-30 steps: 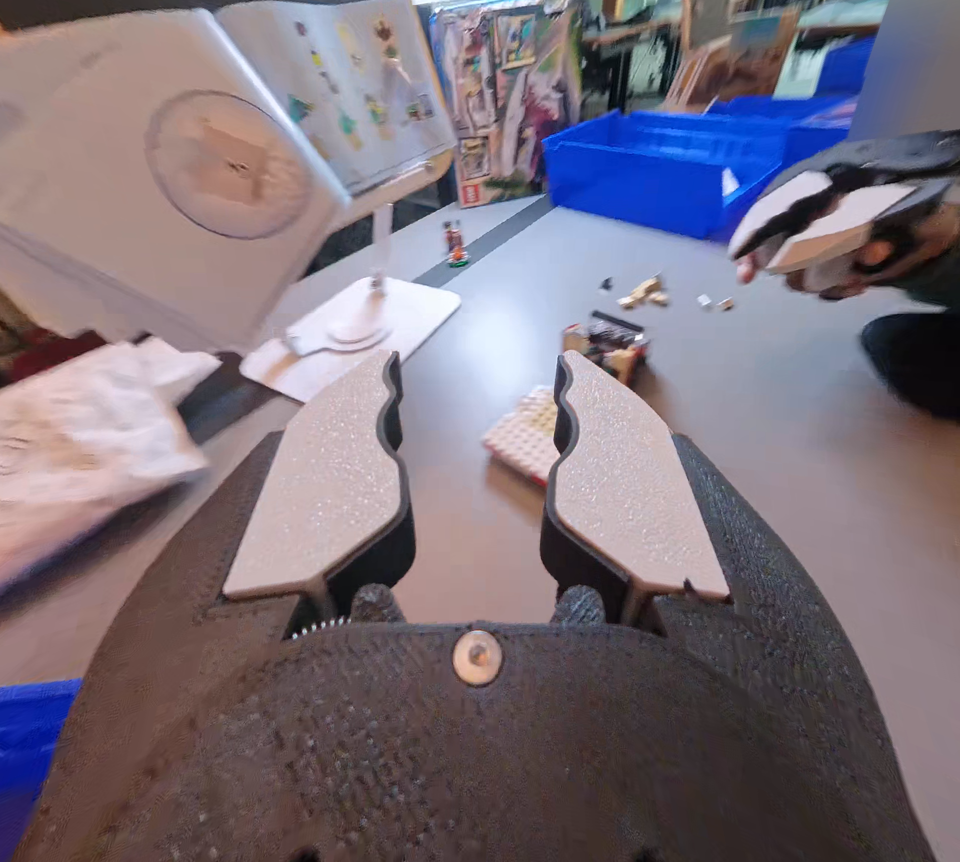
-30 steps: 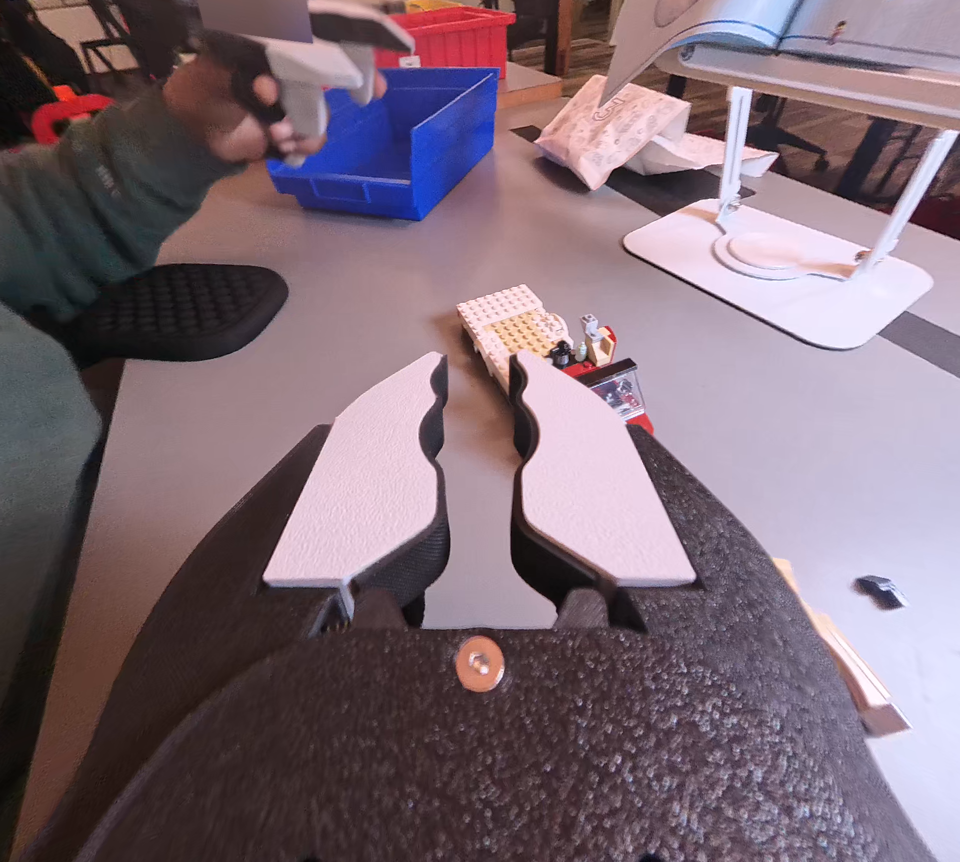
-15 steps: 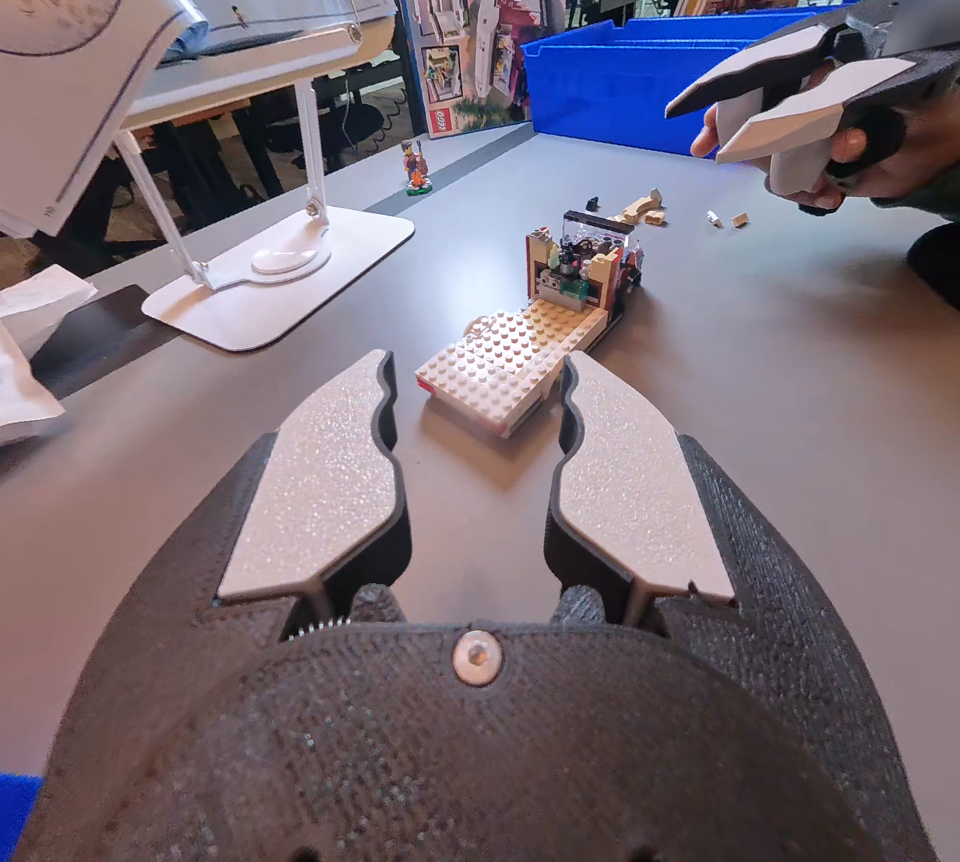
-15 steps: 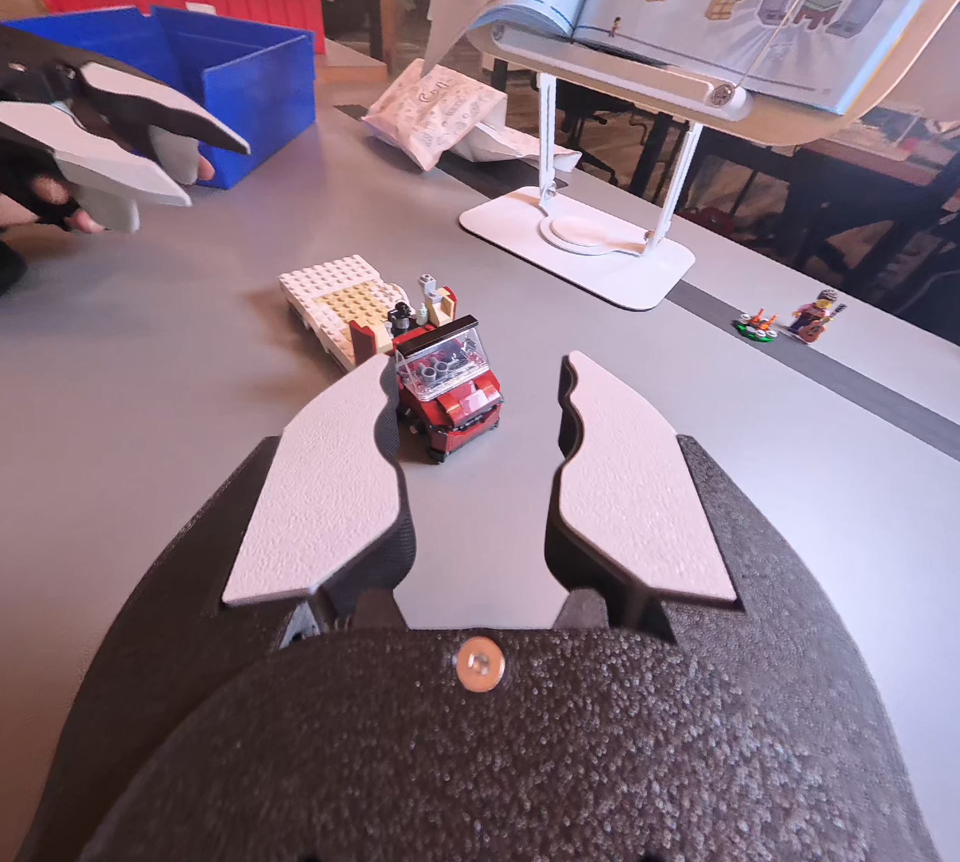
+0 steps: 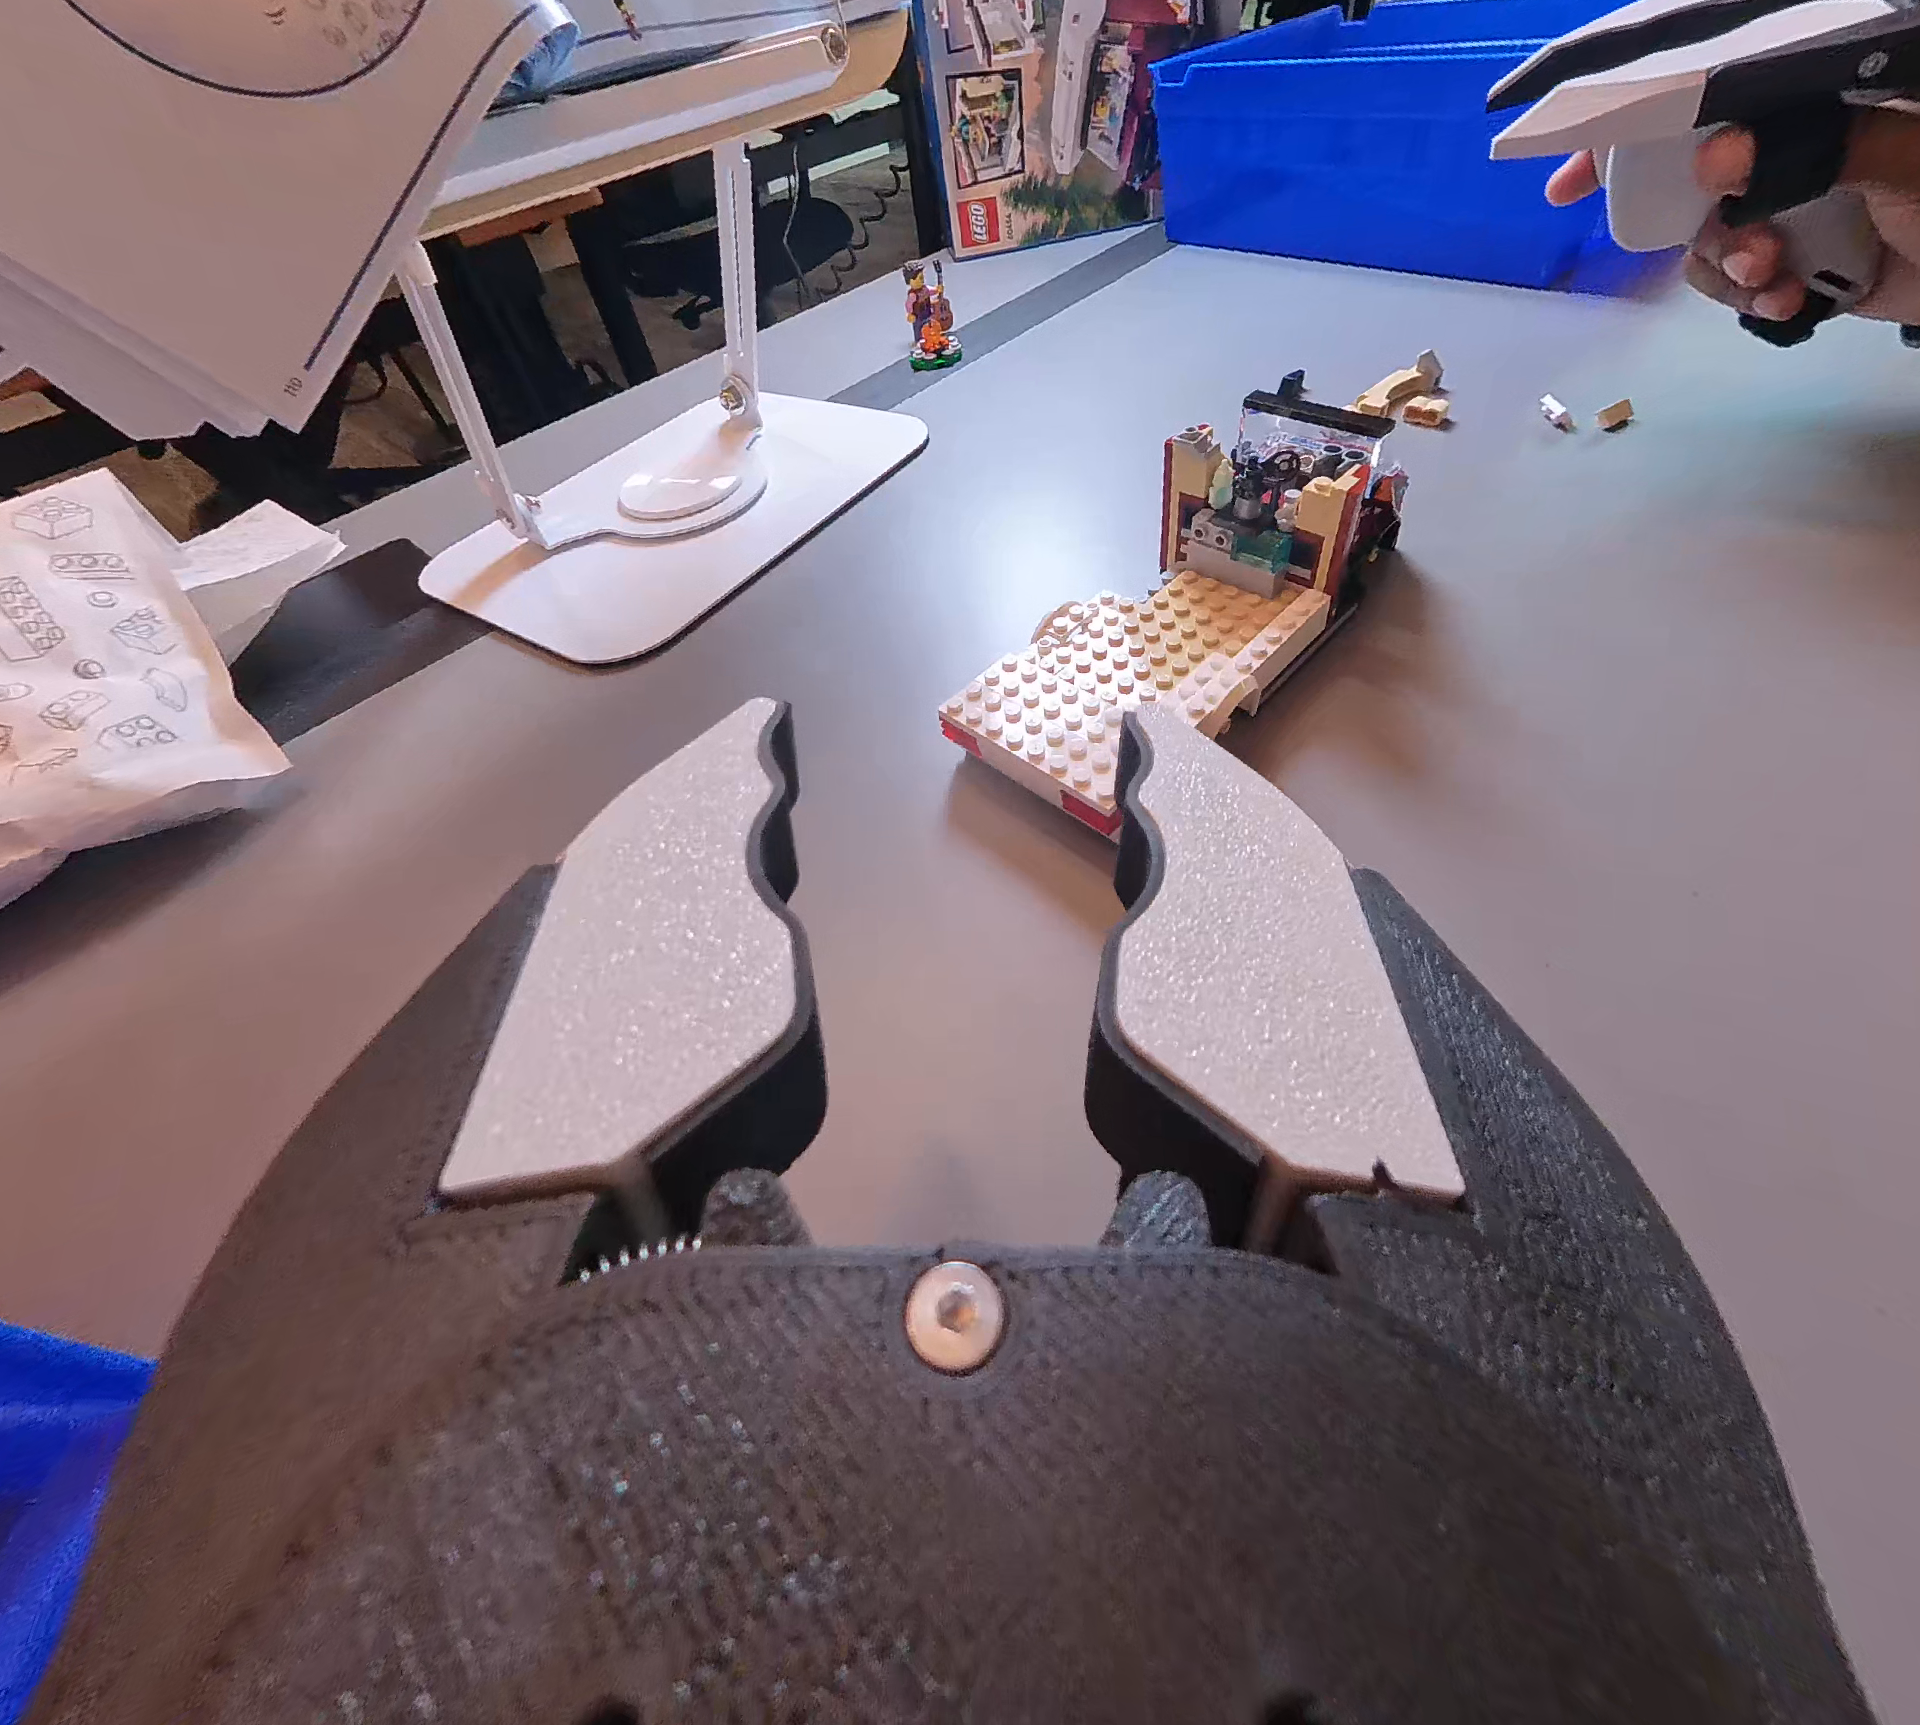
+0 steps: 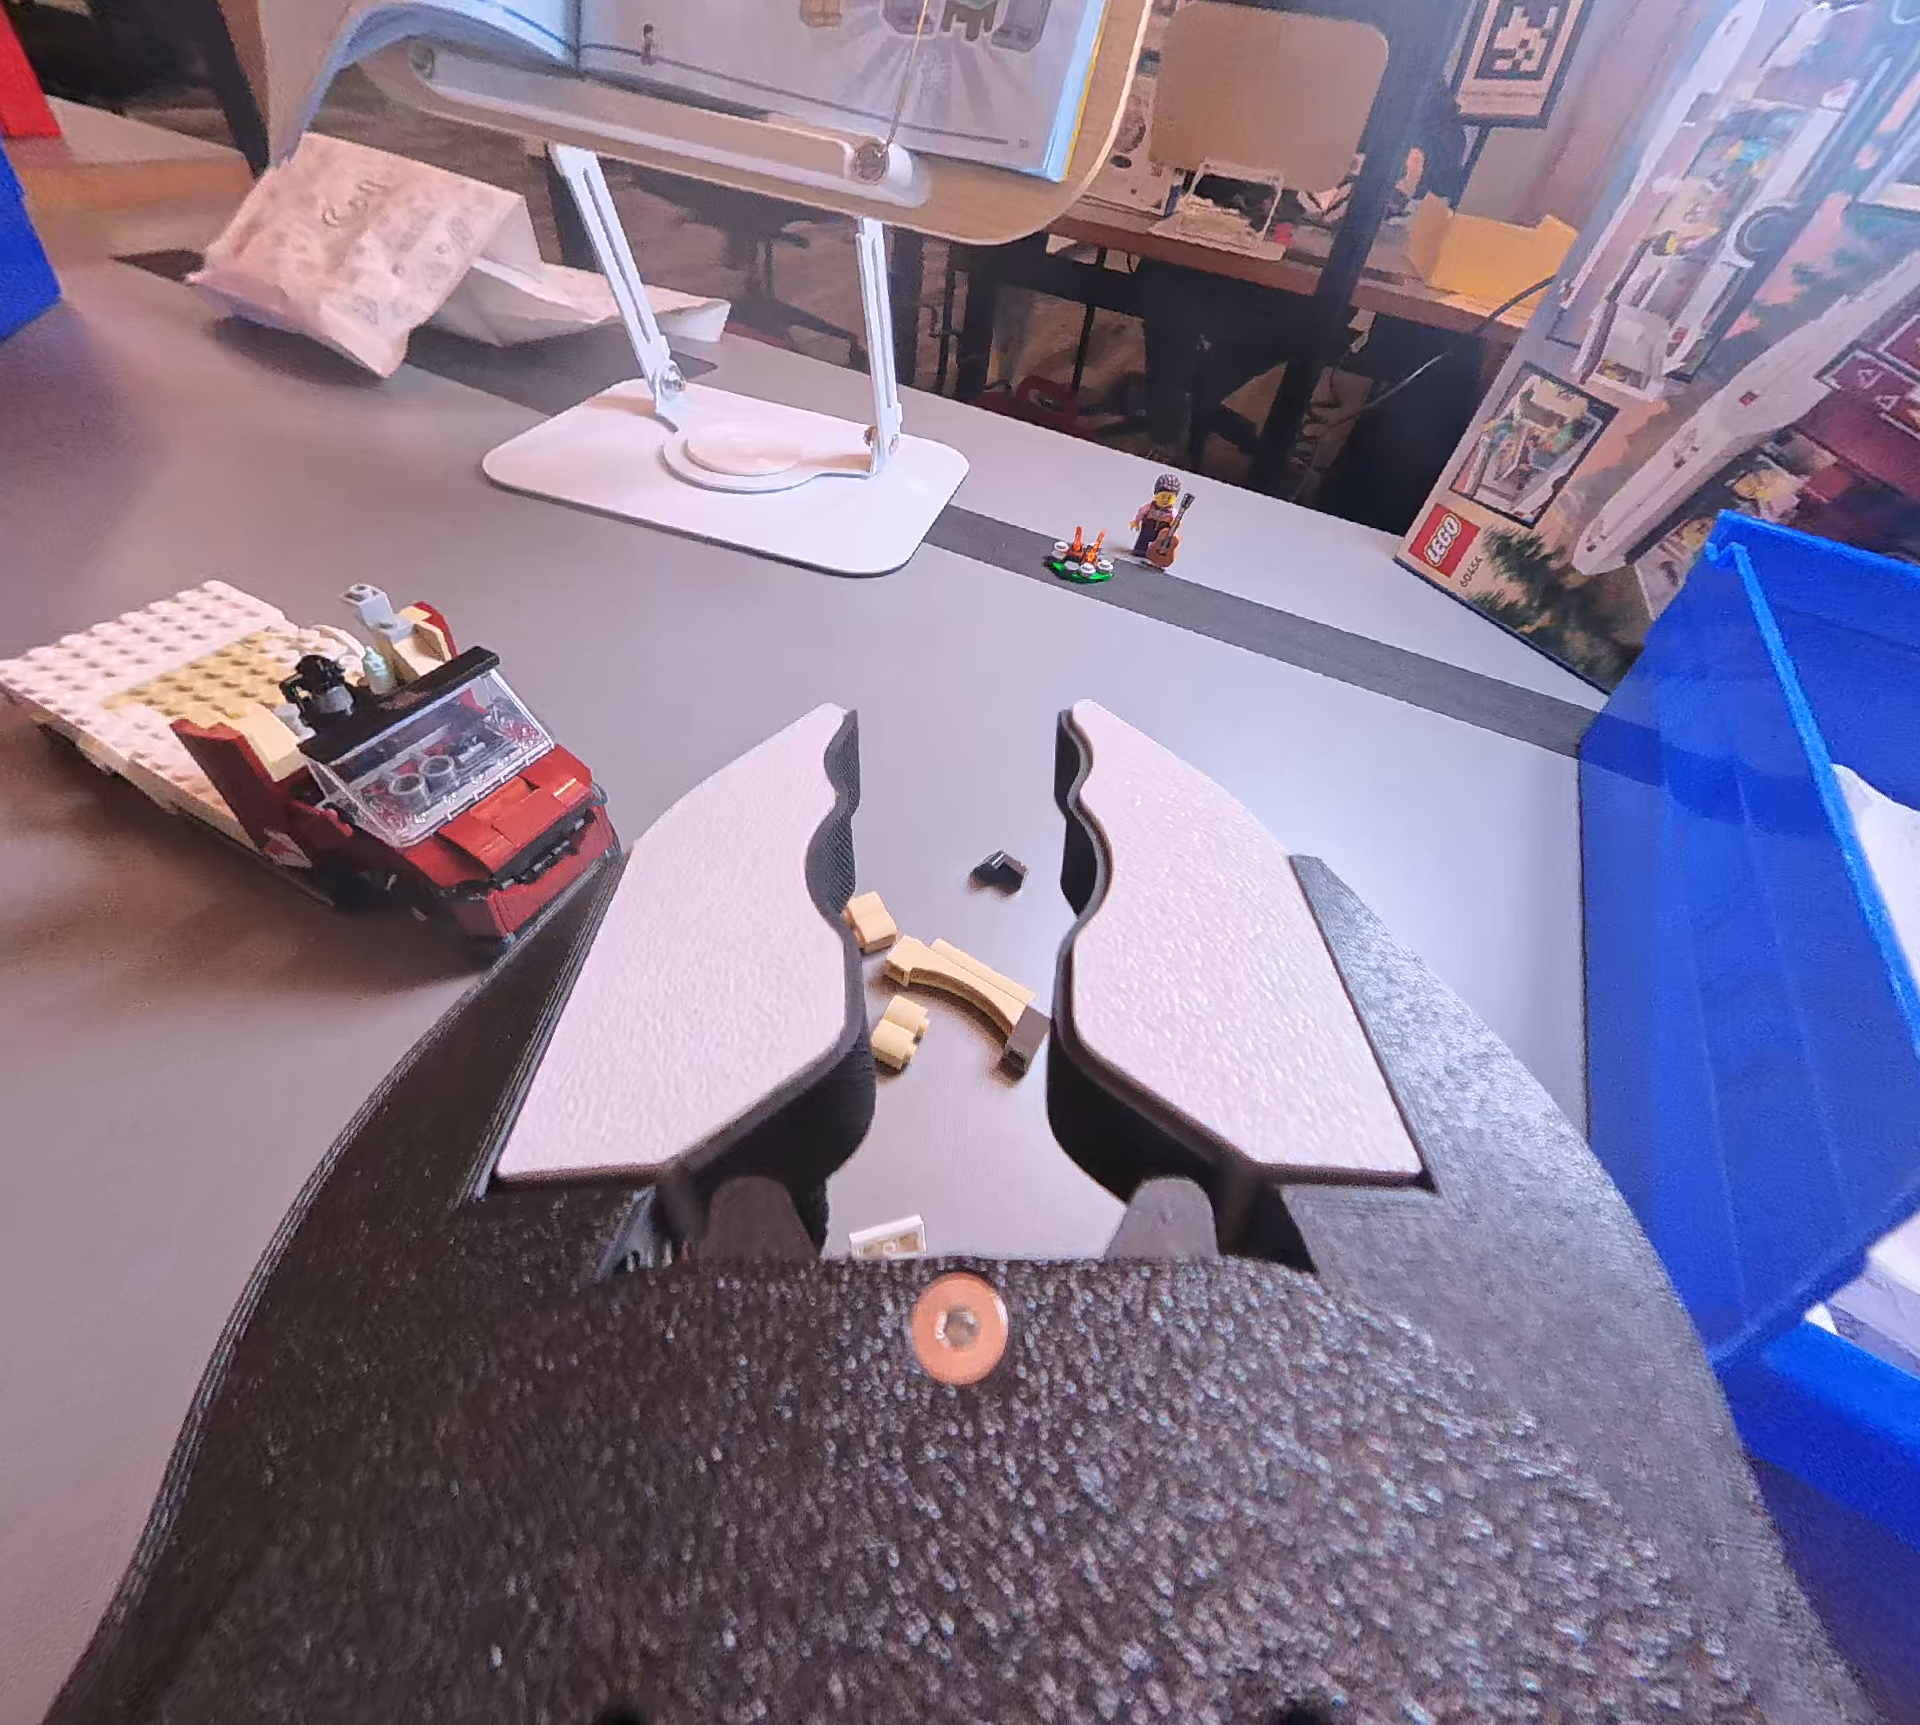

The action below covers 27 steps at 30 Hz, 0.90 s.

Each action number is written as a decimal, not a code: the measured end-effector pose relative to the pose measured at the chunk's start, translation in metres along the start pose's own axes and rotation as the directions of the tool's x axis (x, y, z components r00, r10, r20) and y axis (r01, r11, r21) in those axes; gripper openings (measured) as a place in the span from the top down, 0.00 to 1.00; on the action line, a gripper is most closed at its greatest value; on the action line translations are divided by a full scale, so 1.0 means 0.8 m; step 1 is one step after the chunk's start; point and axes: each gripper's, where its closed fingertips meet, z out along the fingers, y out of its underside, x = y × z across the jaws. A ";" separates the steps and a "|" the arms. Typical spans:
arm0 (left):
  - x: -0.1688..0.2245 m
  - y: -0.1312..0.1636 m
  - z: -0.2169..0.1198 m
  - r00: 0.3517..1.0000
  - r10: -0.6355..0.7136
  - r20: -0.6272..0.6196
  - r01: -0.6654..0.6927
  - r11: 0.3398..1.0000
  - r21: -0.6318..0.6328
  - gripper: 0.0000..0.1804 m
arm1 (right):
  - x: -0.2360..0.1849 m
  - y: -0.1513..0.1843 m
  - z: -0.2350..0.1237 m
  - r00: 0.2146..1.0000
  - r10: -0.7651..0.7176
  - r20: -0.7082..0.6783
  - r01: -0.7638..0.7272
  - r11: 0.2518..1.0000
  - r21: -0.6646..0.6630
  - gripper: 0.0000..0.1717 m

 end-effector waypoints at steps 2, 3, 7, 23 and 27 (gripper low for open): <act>0.001 0.001 0.000 1.000 0.017 0.003 -0.017 1.000 -0.005 0.67 | 0.001 -0.004 -0.002 1.000 0.012 -0.003 -0.012 1.000 0.020 0.79; 0.001 0.002 0.001 1.000 0.029 0.007 -0.029 1.000 -0.011 0.67 | -0.002 -0.005 -0.002 1.000 0.013 0.008 -0.013 1.000 0.028 0.79; 0.001 0.009 0.004 0.999 0.039 0.003 -0.039 0.999 -0.029 0.67 | -0.048 -0.006 -0.001 0.981 -0.015 0.191 0.005 0.999 0.054 0.79; 0.034 0.044 0.041 0.988 0.012 -0.153 -0.042 0.981 -0.190 0.64 | -0.148 0.067 0.061 0.833 -0.387 0.397 0.490 0.848 -0.203 0.80; 0.037 0.045 0.035 0.988 0.034 -0.150 -0.061 0.981 -0.182 0.65 | -0.133 0.067 0.060 0.870 -0.312 0.383 0.416 0.880 -0.230 0.78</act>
